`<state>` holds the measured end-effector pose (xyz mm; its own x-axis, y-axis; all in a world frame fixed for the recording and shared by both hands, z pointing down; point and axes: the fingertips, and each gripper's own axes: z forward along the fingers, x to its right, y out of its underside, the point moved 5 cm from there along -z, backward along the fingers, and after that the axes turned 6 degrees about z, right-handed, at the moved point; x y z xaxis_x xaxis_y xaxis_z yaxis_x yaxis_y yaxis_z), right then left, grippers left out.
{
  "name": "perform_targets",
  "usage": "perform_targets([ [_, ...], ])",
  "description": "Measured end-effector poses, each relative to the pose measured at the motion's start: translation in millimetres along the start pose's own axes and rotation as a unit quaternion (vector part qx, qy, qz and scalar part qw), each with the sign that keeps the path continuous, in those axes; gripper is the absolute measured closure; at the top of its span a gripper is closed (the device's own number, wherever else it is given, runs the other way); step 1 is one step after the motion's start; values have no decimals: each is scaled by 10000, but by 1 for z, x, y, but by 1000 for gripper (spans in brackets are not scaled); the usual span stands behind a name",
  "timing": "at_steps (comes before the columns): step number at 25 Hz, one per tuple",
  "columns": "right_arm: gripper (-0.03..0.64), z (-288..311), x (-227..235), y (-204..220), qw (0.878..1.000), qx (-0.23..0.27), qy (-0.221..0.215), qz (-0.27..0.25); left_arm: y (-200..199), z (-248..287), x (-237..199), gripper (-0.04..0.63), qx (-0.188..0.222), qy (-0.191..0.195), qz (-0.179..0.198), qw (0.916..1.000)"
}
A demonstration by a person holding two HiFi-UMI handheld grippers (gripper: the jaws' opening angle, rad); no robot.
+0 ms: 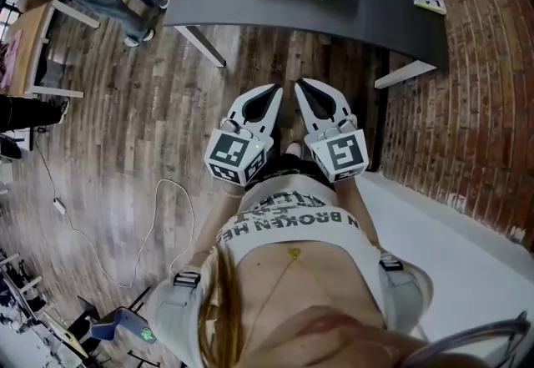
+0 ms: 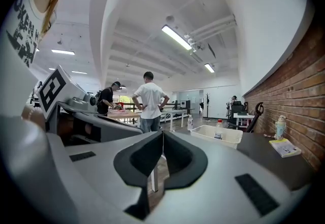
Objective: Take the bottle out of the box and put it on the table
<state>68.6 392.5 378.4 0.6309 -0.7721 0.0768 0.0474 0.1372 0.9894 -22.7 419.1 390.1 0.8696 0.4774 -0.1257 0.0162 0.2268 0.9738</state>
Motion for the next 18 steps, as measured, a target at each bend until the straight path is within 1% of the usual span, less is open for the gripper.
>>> perform_targets([
  [9,607,63,22,-11,9999,-64,79,-67,-20,40,-64,595,-27,278,44,9996],
  [18,607,114,39,-15,9998,-111,151,-111,-28,68,-108,595,8,459,12,9989],
])
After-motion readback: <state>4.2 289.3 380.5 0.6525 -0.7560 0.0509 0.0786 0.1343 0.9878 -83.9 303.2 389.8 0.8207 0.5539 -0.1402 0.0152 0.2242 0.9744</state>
